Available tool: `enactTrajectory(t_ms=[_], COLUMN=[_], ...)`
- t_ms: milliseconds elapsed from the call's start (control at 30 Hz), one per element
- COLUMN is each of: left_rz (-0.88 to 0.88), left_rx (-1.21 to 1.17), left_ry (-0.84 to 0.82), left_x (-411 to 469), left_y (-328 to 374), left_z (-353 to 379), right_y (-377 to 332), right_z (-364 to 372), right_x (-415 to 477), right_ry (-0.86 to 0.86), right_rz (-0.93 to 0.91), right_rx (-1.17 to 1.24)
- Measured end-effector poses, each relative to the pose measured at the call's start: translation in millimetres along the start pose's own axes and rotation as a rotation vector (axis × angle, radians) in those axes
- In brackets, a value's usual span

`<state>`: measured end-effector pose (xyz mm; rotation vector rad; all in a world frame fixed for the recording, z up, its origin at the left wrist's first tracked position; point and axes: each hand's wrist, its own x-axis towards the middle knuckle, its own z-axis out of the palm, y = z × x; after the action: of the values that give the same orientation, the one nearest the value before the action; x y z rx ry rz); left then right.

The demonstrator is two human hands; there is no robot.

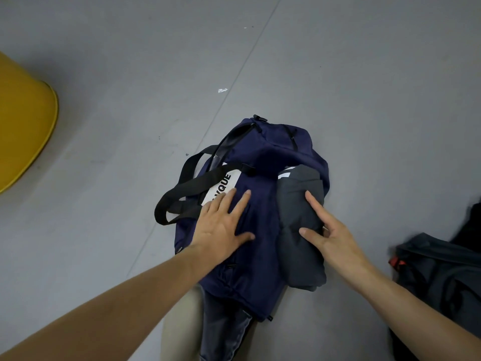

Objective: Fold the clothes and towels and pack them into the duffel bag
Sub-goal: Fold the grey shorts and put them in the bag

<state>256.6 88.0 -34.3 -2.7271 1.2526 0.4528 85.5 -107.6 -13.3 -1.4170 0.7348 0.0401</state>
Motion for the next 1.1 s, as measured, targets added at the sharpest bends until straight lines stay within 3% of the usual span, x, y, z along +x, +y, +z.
enactTrajectory(t_ms=[67, 133, 367, 533, 800, 1100], left_rz=[-0.096, -0.126, -0.105, -0.070, -0.144, 0.020], left_rx=[0.018, 0.053, 0.074, 0.017, -0.499, -0.746], left_ry=[-0.136, -0.139, -0.076, 0.091, 0.306, 0.198], left_x=[6.0, 8.2, 6.8, -1.8, -21.3, -38.1], left_y=[3.2, 0.5, -6.2, -14.3, -21.0, 36.7], left_z=[11.7, 17.4, 13.8, 12.0, -27.5, -29.8], right_y=[3.6, 7.4, 17.6, 17.1, 4.7, -26.3], right_z=[-1.4, -1.5, 4.4, 1.8, 8.0, -13.9], right_x=[-2.3, -4.4, -13.6, -16.6, -12.1, -13.2], right_ry=[-0.009, -0.023, -0.061, -0.047, -0.039, 0.068], right_rz=[0.005, 0.021, 0.034, 0.034, 0.001, -0.110], right_rx=[-0.008, -0.016, -0.085, -0.095, -0.063, -0.071])
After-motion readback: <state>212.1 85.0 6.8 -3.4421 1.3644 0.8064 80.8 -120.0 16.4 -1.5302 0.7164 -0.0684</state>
